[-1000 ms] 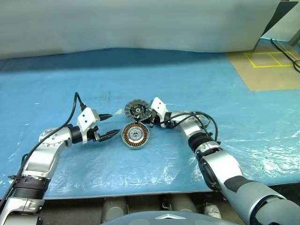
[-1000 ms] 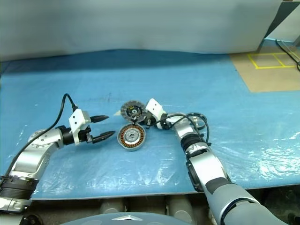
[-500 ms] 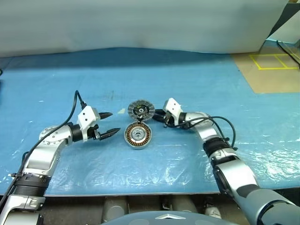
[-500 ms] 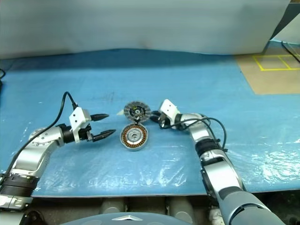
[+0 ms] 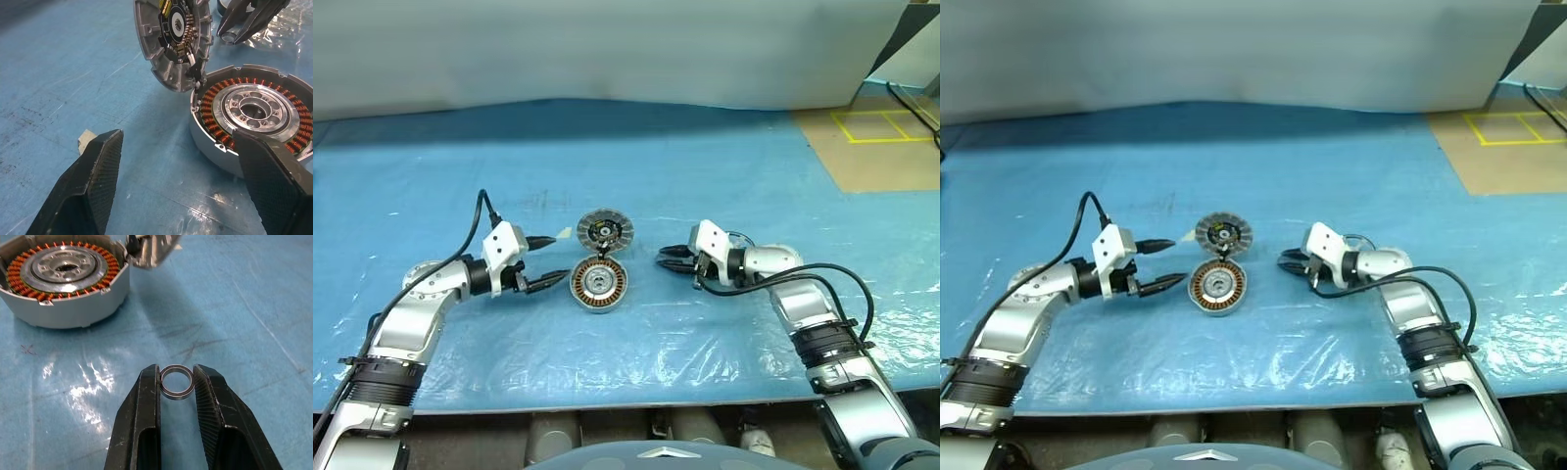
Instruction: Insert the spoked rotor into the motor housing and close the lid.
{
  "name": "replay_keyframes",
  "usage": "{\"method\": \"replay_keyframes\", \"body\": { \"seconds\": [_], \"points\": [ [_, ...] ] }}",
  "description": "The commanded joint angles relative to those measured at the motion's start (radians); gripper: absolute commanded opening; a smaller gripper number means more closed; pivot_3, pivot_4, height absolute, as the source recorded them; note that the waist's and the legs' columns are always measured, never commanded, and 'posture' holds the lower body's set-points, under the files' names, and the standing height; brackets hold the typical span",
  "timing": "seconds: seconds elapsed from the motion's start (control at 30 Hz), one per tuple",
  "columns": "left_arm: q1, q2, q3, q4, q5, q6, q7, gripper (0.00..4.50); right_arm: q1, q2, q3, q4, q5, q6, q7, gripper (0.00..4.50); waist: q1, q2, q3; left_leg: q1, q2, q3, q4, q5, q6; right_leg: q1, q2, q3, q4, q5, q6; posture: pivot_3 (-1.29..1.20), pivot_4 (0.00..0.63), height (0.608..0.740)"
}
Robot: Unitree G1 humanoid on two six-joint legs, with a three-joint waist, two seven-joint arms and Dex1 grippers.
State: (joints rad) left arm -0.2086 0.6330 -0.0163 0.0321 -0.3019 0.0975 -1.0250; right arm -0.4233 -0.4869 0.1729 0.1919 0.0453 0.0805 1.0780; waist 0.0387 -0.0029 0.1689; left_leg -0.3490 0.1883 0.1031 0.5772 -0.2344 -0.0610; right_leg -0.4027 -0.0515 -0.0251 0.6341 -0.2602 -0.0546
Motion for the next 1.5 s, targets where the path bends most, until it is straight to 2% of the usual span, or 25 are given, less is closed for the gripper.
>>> {"method": "replay_keyframes", "body": {
  "seconds": [0.03,0.4,0.8,1.13,1.5],
  "points": [
    [0.007,-0.001,-0.003,-0.033,0.001,-0.015,-0.007,3.73,0.002,-0.001,0.011,-0.096,0.048,0.026,0.023,0.62,0.0,0.0,0.0,0.0,0.0,0.0,0.0,0.0,0.0,0.0,0.0,0.0,0.0,0.0,0.0,0.0,0.15,0.74],
    [0.03,0.008,-0.013,-0.037,0.014,-0.042,-0.027,3.73,-0.017,0.063,0.065,-0.172,0.138,0.096,0.071,0.62,0.0,0.0,0.0,0.0,0.0,0.0,0.0,0.0,0.0,0.0,0.0,0.0,0.0,0.0,0.001,0.0,0.15,0.74],
    [0.104,0.037,-0.01,-0.066,0.026,-0.126,-0.075,3.73,-0.089,0.145,0.116,-0.044,0.119,0.028,0.066,0.62,-0.001,0.0,0.0,0.0,0.0,0.0,0.0,0.0,0.0,0.0,0.0,0.0,0.0,0.0,0.001,0.0,0.15,0.74],
    [0.127,0.023,-0.004,-0.071,0.013,-0.156,-0.077,3.73,-0.121,0.193,0.146,0.054,0.093,-0.02,0.056,0.62,-0.001,0.0,0.0,0.0,0.0,0.0,0.0,0.0,-0.001,0.0,0.0,0.0,0.0,0.0,0.001,0.0,0.15,0.74],
    [0.117,0.025,-0.003,-0.094,0.014,-0.134,-0.054,3.73,-0.148,0.214,0.177,-0.132,0.124,0.18,0.043,0.62,0.0,0.0,0.0,0.001,0.0,0.0,0.0,0.0,-0.001,0.001,0.0,0.0,0.001,0.001,0.001,0.0,0.15,0.74]
  ]
}}
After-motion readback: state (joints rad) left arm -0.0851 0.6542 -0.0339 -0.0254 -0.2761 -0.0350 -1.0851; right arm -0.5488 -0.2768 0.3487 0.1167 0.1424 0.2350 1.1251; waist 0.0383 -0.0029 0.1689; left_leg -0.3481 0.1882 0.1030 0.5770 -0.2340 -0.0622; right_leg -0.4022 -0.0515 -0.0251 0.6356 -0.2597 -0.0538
